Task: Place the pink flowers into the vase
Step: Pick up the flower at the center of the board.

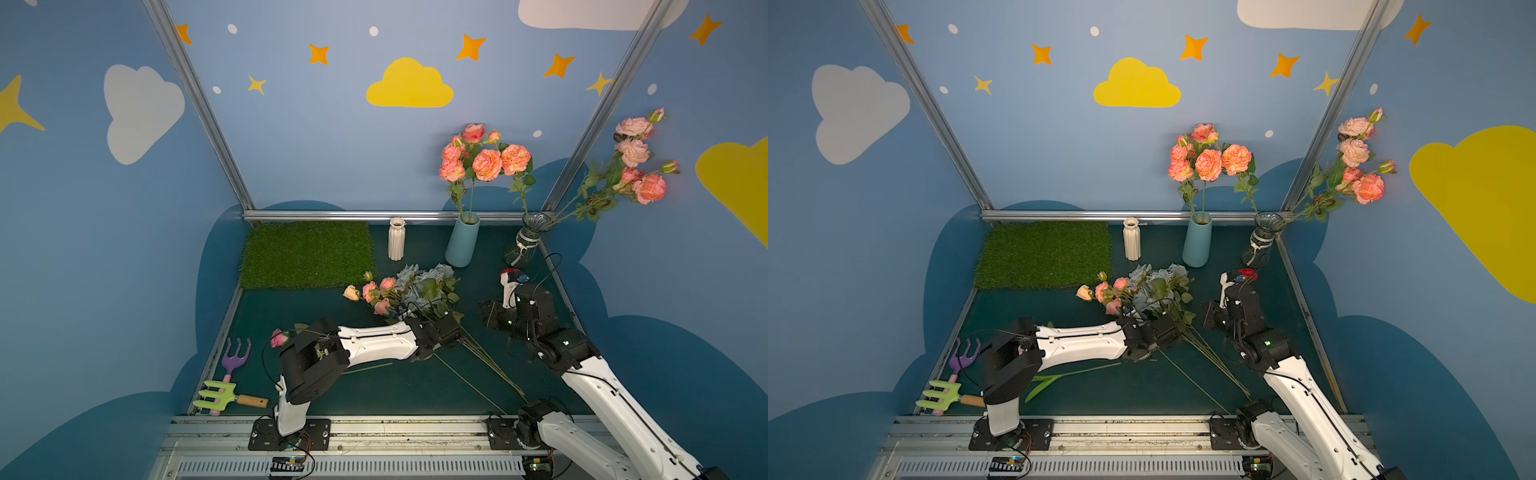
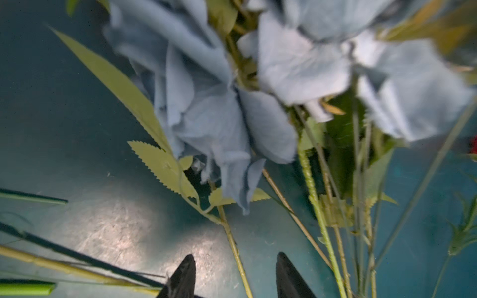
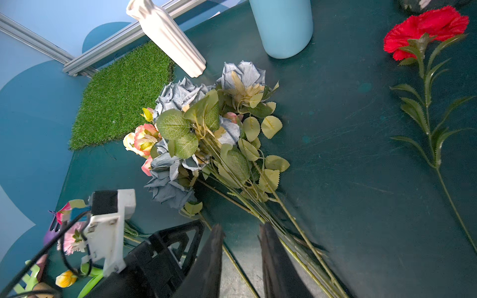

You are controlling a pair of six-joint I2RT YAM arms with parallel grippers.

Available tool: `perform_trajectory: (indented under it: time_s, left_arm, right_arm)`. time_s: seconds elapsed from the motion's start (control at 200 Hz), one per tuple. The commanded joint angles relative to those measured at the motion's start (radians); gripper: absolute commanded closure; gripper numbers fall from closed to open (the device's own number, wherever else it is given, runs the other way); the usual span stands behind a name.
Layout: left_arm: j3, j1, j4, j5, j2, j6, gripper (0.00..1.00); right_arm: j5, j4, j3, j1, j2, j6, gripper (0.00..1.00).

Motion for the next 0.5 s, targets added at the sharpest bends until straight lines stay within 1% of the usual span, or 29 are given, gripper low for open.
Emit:
perform_trajectory:
  time_s: [0.0, 0.24, 0.325, 0.395, 0.496]
  left_arm:
    - [0.006, 0.016, -0.012, 0.037, 0.028, -0.014, 0.51]
    - [0.044, 0.046, -0.007, 0.063, 0.081, 0.020, 0.55]
    - [0.070, 0.052, -0.025, 0.080, 0.102, 0.028, 0.59]
    - [0.094, 0.053, -0.048, 0.084, 0.119, 0.031, 0.66]
    - [0.143, 0.055, -0.110, 0.080, 0.151, 0.034, 0.68]
  right_arm:
    - [0.019, -0.014, -0.013, -0.005, -0.014, -0.001, 0.72]
    - [0.006, -0.011, -0.014, -0.006, -0.013, 0.004, 0.72]
    - [0.009, -0.011, -0.017, -0.006, -0.017, 0.005, 0.72]
    - [0.011, -0.013, -0.015, -0.005, -0.017, 0.007, 0.72]
    - [0.014, -0.016, -0.016, -0.005, -0.022, 0.007, 0.72]
